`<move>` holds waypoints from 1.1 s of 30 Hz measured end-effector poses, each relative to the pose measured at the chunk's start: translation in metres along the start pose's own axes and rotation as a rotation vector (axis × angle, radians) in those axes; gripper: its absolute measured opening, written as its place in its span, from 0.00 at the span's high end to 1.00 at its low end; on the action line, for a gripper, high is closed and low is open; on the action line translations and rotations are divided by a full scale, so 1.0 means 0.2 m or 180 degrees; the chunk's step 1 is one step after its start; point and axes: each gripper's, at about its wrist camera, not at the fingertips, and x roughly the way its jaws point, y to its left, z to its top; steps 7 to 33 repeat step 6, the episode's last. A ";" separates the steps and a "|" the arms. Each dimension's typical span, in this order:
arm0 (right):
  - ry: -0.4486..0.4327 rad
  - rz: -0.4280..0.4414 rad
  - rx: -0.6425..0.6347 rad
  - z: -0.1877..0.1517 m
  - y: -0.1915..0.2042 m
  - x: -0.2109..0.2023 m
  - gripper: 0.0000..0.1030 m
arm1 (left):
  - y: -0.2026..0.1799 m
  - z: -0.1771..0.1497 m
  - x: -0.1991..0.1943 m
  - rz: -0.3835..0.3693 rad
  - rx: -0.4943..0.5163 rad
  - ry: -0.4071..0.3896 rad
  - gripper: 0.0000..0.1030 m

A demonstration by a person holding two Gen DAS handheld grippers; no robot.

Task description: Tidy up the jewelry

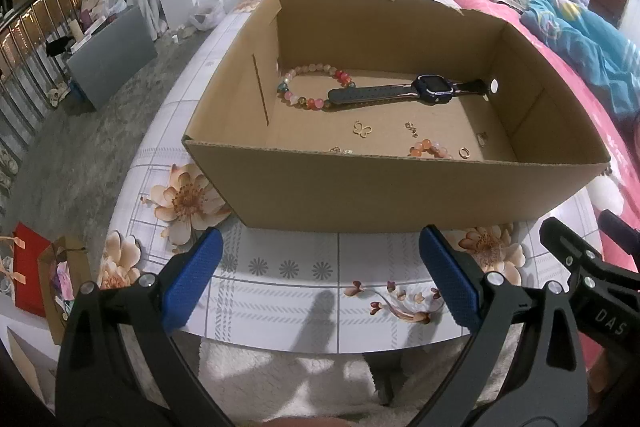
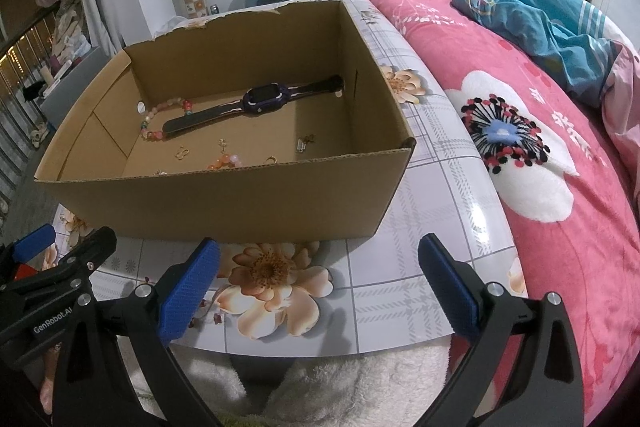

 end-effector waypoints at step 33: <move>0.0000 0.0000 0.0000 0.00 0.00 0.00 0.06 | 0.00 0.00 0.00 0.0000 0.0004 0.0001 0.08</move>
